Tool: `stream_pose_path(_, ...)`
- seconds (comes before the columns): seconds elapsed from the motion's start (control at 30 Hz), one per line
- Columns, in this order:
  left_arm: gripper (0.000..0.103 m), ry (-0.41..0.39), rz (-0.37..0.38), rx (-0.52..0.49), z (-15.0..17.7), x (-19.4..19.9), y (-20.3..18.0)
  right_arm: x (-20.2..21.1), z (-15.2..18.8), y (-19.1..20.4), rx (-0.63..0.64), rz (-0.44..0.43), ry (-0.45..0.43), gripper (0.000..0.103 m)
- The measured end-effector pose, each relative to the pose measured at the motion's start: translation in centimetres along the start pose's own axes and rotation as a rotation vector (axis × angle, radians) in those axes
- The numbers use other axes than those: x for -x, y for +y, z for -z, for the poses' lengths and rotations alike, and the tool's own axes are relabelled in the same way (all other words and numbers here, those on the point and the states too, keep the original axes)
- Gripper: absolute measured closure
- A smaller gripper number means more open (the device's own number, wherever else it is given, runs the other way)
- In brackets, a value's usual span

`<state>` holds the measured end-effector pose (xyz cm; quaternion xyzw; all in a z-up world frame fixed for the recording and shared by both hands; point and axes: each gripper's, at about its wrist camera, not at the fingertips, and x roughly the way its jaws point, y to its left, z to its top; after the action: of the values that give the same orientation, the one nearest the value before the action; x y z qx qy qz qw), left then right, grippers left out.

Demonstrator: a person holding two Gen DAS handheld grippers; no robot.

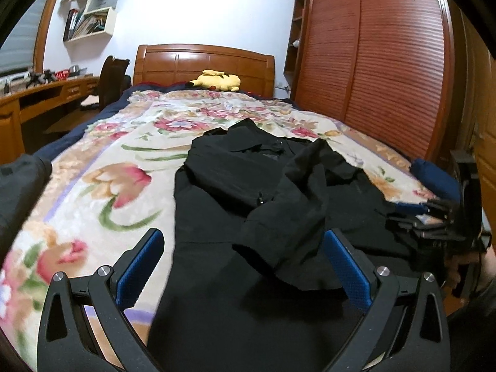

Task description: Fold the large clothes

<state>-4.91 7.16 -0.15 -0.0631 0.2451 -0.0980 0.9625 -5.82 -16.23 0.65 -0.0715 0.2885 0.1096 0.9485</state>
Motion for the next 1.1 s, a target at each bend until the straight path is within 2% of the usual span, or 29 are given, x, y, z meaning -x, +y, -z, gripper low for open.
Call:
stream_pose_path(0.2, 0.003, 0.018, -0.017, 0.009, -0.1, -0.6, -0.9, 2.1, 0.4, 0.0, -0.002, -0.008, -0.028, 0.042)
stream_pose_path(0.27, 0.014, 0.029, -0.010, 0.006, -0.2, -0.8, -1.3, 2.5, 1.0, -0.6, -0.009, -0.005, -0.033, 0.042)
stream_pose_path(0.33, 0.043, 0.058, -0.009, -0.015, -0.2, -1.3, -1.7, 2.6, 1.7, -1.6, -0.022, -0.002, -0.037, 0.042)
stream_pose_path(0.37, 0.050, 0.083, -0.019, -0.044, -0.1, -1.8, -2.1, 2.9, 1.8, -1.8, -0.029, 0.001, -0.041, 0.042)
stream_pose_path(0.43, 0.075, 0.120, -0.025, -0.060, -0.1, -2.3, -2.2, 3.5, 2.1, -2.7, -0.043, 0.000, -0.052, 0.042)
stream_pose_path(0.5, 0.086, 0.123, -0.028, -0.066, -0.5, -2.3, -2.1, 4.0, 2.1, -2.9, -0.052, 0.000, -0.068, 0.042)
stream_pose_path(0.53, 0.089, 0.111, -0.055, -0.077, -1.1, -2.1, -2.0, 4.3, 2.4, -2.8, -0.053, 0.003, -0.073, 0.042)
stream_pose_path(0.67, 0.089, 0.102, -0.164, -0.091, -3.3, -2.7, -0.8, 4.5, 2.6, -3.0, -0.053, 0.009, -0.085, 0.042)
stream_pose_path(0.77, 0.088, 0.141, -0.228, -0.088, -4.5, -3.7, 0.6, 4.6, 3.0, -3.4, -0.060, 0.009, -0.087, 0.042)
stream_pose_path(0.87, 0.078, 0.153, -0.240, -0.080, -4.6, -3.5, 1.1, 4.6, 3.2, -3.5, -0.050, 0.013, -0.081, 0.042)
stream_pose_path(0.93, 0.058, 0.131, -0.244, -0.085, -4.5, -2.8, 0.8, 4.6, 3.3, -3.5, -0.041, 0.017, -0.078, 0.042)
stream_pose_path(1.1, 0.057, 0.125, -0.215, -0.140, -4.2, -2.0, -0.7, 5.0, 2.9, -3.7, -0.048, 0.003, -0.082, 0.042)
